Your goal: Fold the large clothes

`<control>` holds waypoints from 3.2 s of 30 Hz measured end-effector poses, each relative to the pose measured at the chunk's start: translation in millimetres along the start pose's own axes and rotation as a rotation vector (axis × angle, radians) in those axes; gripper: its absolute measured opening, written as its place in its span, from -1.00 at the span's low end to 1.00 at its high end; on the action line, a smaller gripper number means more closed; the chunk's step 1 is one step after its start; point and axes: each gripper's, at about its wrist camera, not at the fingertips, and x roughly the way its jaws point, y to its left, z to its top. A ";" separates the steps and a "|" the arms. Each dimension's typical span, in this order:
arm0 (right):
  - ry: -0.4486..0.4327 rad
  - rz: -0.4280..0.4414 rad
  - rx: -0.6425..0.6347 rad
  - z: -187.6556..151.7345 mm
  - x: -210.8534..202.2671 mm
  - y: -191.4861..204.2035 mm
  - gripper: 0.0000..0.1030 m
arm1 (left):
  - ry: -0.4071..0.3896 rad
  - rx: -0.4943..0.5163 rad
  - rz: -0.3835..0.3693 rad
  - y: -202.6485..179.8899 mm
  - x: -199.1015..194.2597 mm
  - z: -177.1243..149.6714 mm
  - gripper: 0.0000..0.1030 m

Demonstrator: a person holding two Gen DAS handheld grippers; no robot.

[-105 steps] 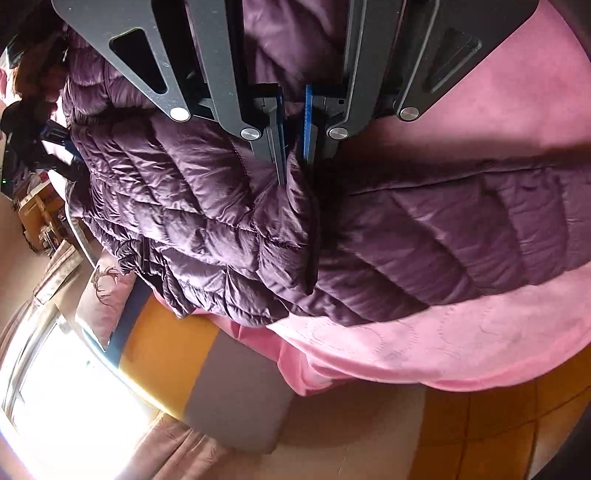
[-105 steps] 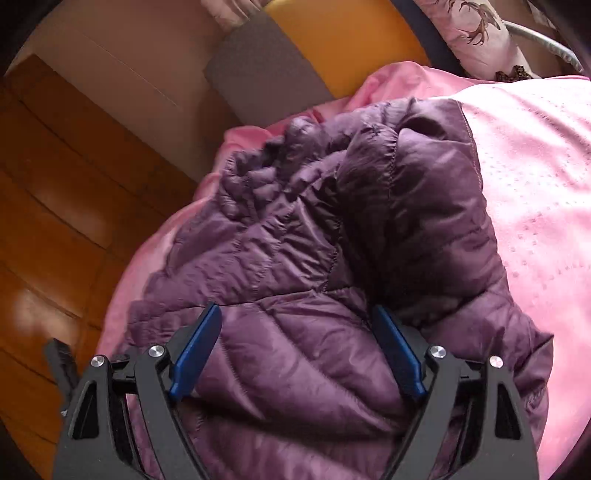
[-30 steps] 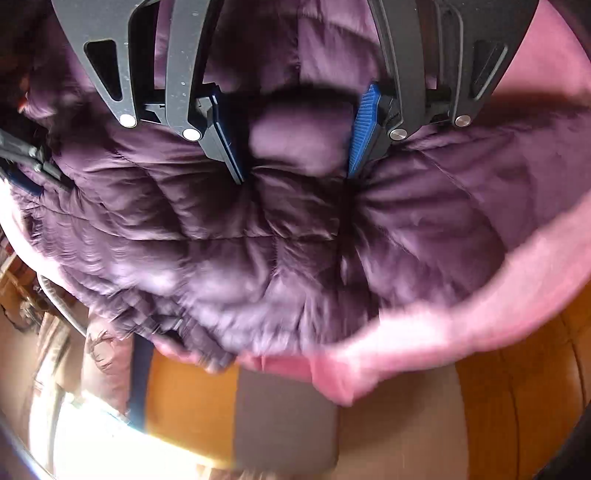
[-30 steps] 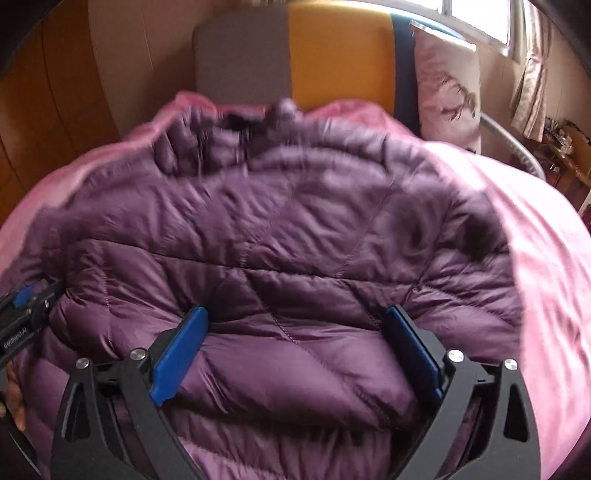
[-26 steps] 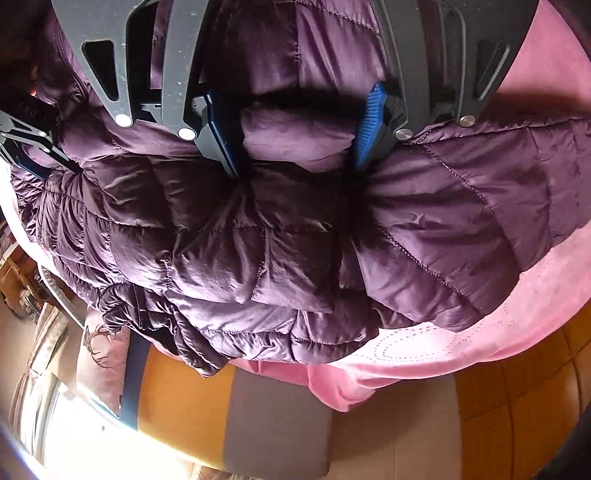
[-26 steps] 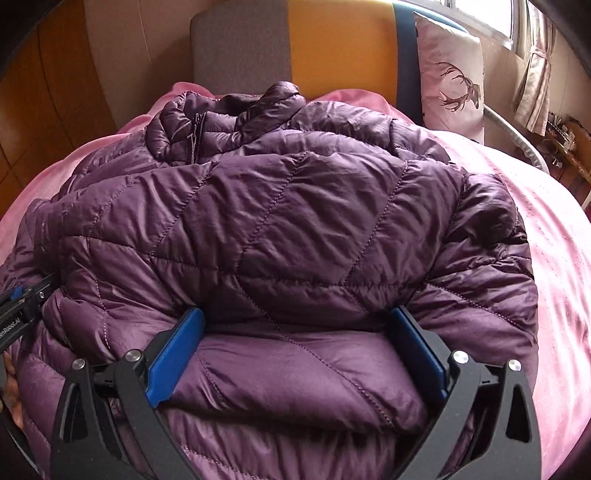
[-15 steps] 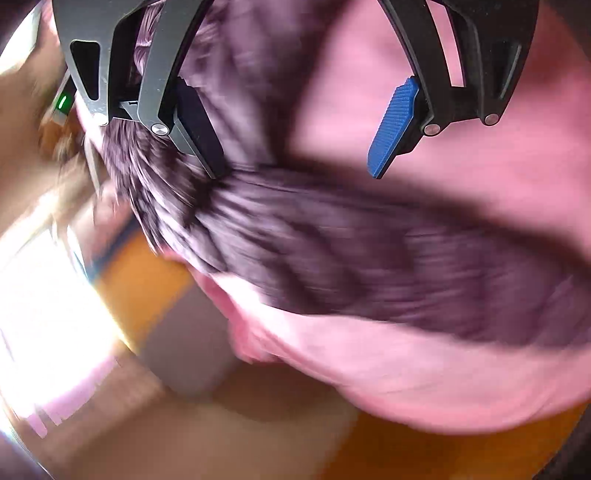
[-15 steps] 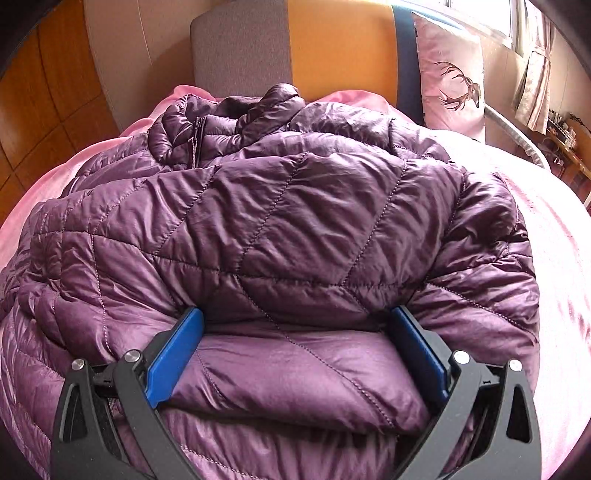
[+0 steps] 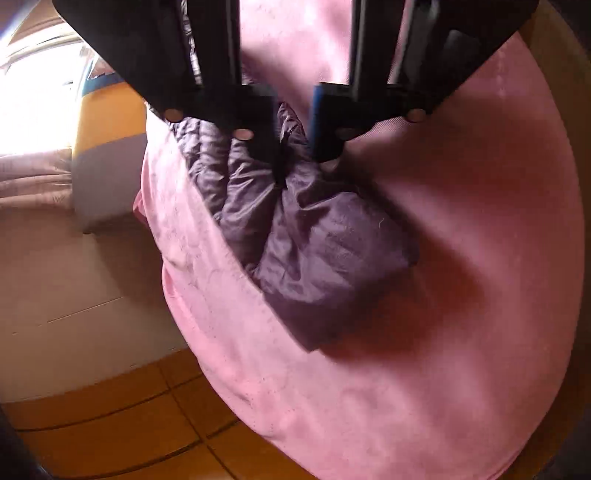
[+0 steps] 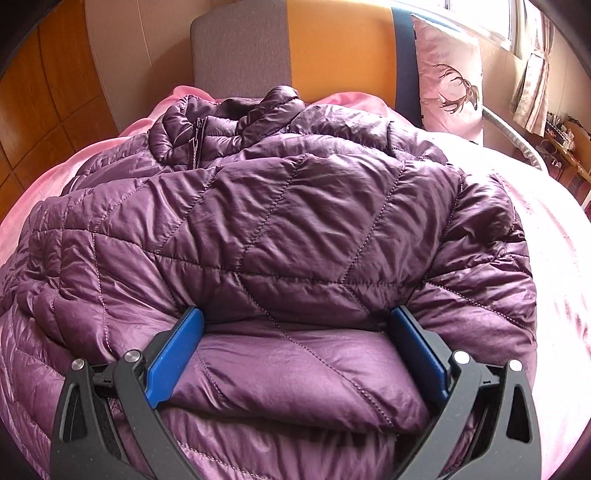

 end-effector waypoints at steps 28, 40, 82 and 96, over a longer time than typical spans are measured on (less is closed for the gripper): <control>-0.038 0.039 0.040 4.6 -15.3 -8.5 0.79 | 0.363 1.112 -0.423 -192.1 -5.3 -352.4 0.52; 0.050 0.397 -0.050 18.6 -38.9 102.4 0.00 | 0.338 1.016 -0.366 -136.0 -12.7 -327.7 0.52; -0.226 0.154 0.213 34.3 -109.5 -67.0 0.40 | 0.181 1.039 -0.391 -242.0 -9.5 -281.9 0.52; -0.083 0.049 0.041 27.3 1.1 -29.4 0.82 | 0.292 1.115 -0.229 -232.1 102.2 -322.4 0.49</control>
